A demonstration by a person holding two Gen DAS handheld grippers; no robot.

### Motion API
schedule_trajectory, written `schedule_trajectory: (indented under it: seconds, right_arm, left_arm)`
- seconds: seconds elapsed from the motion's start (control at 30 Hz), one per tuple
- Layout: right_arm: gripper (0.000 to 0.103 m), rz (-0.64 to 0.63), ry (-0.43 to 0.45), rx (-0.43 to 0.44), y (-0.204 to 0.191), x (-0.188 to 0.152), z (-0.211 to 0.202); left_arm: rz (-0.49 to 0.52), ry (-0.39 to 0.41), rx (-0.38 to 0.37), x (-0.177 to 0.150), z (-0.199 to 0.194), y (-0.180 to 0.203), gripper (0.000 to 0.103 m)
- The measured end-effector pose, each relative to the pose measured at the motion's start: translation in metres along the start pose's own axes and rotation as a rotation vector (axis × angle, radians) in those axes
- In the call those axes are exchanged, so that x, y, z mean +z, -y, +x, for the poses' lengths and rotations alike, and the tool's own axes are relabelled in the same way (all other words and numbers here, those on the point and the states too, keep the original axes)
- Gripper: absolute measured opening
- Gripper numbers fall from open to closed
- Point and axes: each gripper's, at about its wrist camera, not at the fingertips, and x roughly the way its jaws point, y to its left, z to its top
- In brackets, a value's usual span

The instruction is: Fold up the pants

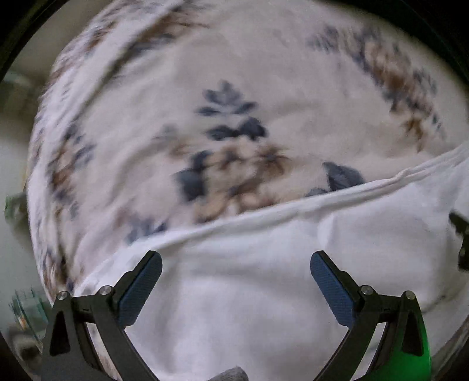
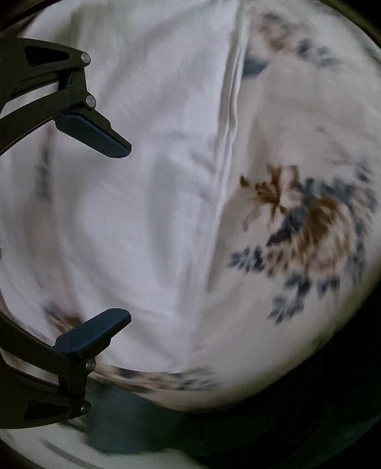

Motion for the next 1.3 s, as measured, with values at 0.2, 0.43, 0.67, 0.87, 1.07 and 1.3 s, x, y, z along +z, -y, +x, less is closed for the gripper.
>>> schedule_trajectory:
  seconds: [0.2, 0.43, 0.67, 0.87, 1.07, 1.3]
  right_arm:
    - [0.103, -0.247, 0.003, 0.032, -0.018, 0.043, 0.044]
    - [0.039, -0.242, 0.075, 0.213, -0.005, 0.063, 0.035]
    - [0.014, -0.075, 0.181, 0.285, 0.03, 0.051, 0.009]
    - [0.011, 0.032, 0.274, 0.288, 0.055, 0.017, -0.031]
    - [0.01, 0.187, 0.336, 0.408, 0.03, -0.109, -0.075]
    - [0.01, 0.264, 0.217, 0.493, -0.022, -0.267, -0.061]
  left_arm:
    - [0.102, -0.006, -0.041, 0.017, 0.048, 0.02, 0.101]
    - [0.146, 0.068, -0.14, 0.01, 0.02, 0.018, 0.015]
    - [0.046, 0.145, -0.154, -0.007, -0.03, 0.002, 0.006]
    - [-0.076, 0.263, -0.137, -0.06, -0.088, 0.002, 0.006]
    - [-0.23, 0.298, -0.203, -0.128, -0.11, 0.016, 0.004]
    - [-0.384, 0.159, -0.311, -0.239, -0.111, 0.06, 0.004]
